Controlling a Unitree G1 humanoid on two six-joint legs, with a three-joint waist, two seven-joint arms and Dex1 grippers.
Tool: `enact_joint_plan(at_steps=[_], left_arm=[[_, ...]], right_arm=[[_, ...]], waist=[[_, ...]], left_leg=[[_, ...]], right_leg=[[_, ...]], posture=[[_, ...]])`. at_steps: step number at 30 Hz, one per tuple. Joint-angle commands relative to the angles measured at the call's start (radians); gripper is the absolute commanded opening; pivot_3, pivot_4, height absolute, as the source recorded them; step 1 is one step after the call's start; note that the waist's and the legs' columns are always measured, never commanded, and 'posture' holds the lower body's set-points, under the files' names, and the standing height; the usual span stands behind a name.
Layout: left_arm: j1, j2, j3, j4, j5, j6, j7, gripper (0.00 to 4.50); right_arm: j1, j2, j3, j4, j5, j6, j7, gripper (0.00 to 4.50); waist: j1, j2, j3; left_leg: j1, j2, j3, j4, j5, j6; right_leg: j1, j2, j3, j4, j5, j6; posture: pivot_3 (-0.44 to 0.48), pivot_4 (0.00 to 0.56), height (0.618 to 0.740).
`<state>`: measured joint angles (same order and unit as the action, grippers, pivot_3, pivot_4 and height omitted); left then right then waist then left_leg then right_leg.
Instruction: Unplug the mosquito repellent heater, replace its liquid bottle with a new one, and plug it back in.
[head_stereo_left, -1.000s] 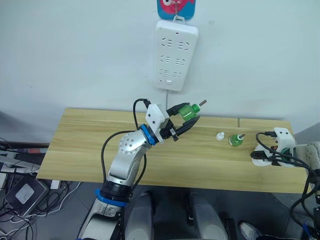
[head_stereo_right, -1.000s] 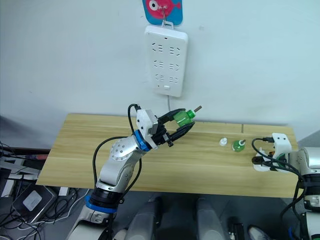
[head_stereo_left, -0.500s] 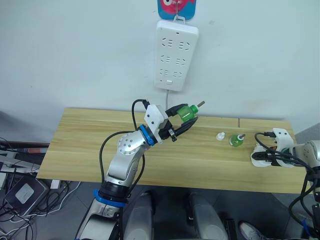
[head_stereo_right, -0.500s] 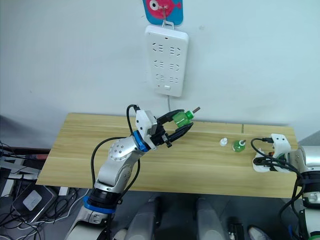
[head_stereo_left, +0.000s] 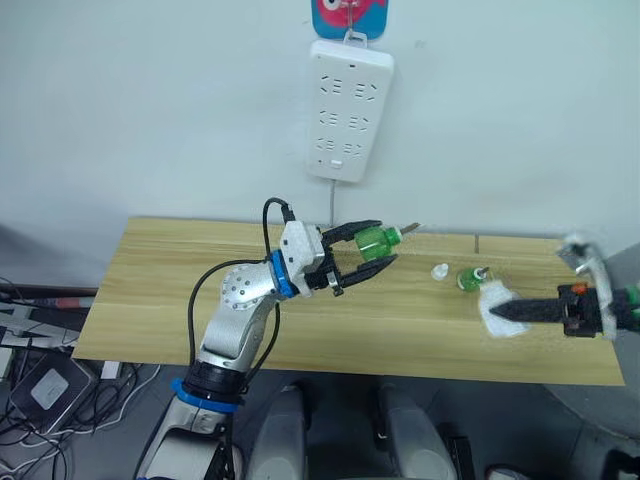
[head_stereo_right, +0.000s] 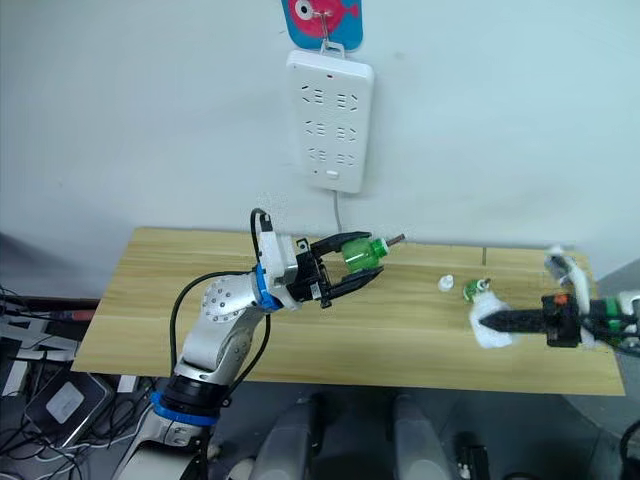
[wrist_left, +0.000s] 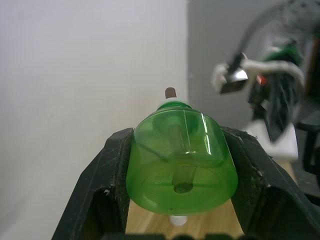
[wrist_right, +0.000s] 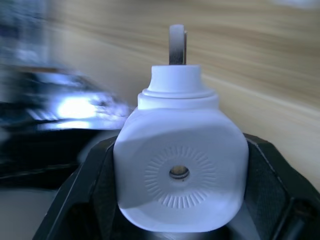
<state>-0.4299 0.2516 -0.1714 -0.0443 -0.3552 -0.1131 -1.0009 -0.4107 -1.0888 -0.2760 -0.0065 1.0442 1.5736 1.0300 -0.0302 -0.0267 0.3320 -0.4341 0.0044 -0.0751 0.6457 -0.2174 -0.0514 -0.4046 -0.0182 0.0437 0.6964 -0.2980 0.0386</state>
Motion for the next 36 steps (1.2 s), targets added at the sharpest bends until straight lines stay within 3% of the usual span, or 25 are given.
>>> enact_joint_plan(at_steps=[1, 6, 14, 36], left_arm=[[0.002, 0.006, -0.015, -0.037, -0.044, -0.064, -0.084, 2.25], [-0.021, 0.021, -0.02, 0.008, -0.048, -0.138, -0.169, 2.25], [-0.046, -0.017, -0.044, 0.044, -0.031, -0.15, -0.161, 2.25], [-0.08, -0.079, -0.074, 0.1, 0.003, -0.154, -0.13, 2.25]], right_arm=[[-0.103, -0.032, -0.028, 0.109, 0.305, 0.041, -0.104, 2.96], [-0.151, -0.009, -0.01, 0.18, 0.538, 0.041, -0.329, 2.96], [-0.137, -0.018, 0.077, 0.164, 0.909, -0.114, -0.651, 2.96], [-0.16, -0.011, 0.131, 0.101, 0.928, -0.146, -0.611, 2.96]], waist=[[0.002, 0.0, 0.0], [0.004, 0.0, 0.0], [0.003, -0.001, 0.0], [0.002, 0.0, 0.0]], left_leg=[[0.0, 0.0, 0.0, 0.0, 0.0, 0.0], [-0.001, 0.0, -0.001, 0.0, -0.001, 0.001], [-0.004, -0.002, -0.001, 0.0, -0.002, 0.003], [-0.004, -0.001, -0.002, 0.0, -0.002, 0.003]], right_leg=[[0.001, 0.0, -0.001, 0.0, 0.0, 0.0], [0.0, 0.0, -0.002, -0.002, 0.0, 0.0], [0.0, -0.001, -0.003, -0.005, 0.0, 0.0], [0.0, -0.001, -0.003, -0.005, 0.0, 0.0]], posture=[[0.018, 0.327, 0.74], [0.01, 0.318, 0.74], [0.015, 0.31, 0.74], [0.003, 0.329, 0.74]])
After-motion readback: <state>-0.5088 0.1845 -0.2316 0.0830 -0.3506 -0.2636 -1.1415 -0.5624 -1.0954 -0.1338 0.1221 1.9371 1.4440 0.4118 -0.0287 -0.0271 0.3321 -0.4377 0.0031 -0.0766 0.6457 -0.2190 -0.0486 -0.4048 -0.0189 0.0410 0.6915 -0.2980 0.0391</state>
